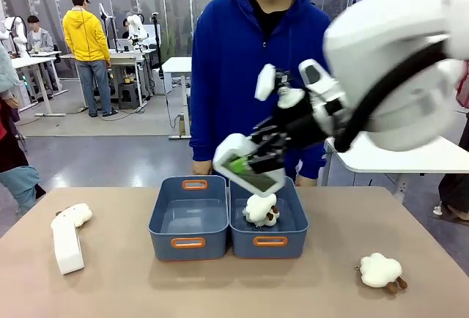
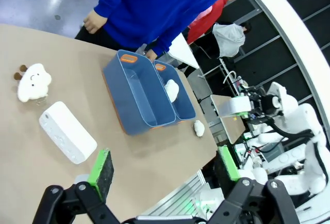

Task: Sort the digital clocks into the basket.
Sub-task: Pick up the Digital clock from the table and place it into the empty Plastic storage basket.

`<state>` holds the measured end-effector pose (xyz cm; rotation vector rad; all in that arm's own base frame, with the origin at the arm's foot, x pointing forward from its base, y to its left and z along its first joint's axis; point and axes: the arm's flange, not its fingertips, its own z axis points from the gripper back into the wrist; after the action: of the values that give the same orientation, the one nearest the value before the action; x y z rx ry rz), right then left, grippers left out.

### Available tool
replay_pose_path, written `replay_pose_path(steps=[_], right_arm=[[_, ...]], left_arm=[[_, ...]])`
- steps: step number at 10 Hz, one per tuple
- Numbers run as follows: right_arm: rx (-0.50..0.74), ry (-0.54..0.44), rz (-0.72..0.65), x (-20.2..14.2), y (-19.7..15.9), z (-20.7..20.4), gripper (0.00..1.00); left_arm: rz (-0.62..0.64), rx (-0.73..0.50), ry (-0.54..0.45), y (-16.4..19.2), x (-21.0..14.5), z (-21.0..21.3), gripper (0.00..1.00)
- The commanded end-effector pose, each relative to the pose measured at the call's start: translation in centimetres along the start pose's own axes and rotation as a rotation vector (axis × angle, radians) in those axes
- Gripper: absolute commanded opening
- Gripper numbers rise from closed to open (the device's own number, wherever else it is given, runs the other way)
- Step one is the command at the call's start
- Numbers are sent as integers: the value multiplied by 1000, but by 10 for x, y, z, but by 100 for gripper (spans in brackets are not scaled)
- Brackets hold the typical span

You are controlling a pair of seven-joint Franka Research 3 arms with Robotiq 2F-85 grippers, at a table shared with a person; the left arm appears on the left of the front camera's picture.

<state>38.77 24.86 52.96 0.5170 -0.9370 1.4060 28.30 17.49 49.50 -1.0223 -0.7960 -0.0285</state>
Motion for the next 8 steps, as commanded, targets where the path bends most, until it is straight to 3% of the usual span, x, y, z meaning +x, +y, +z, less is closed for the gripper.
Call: replay_pose_path(steps=[1, 5, 8], right_arm=[[23, -17, 42, -9, -28, -58, 0], [172, -63, 82, -25, -41, -150, 0], [205, 0, 42, -48, -50, -191, 0]], left_arm=[[2, -21, -13, -2, 2, 1, 100], [2, -21, -13, -2, 2, 1, 100], [2, -21, -13, -2, 2, 1, 100]])
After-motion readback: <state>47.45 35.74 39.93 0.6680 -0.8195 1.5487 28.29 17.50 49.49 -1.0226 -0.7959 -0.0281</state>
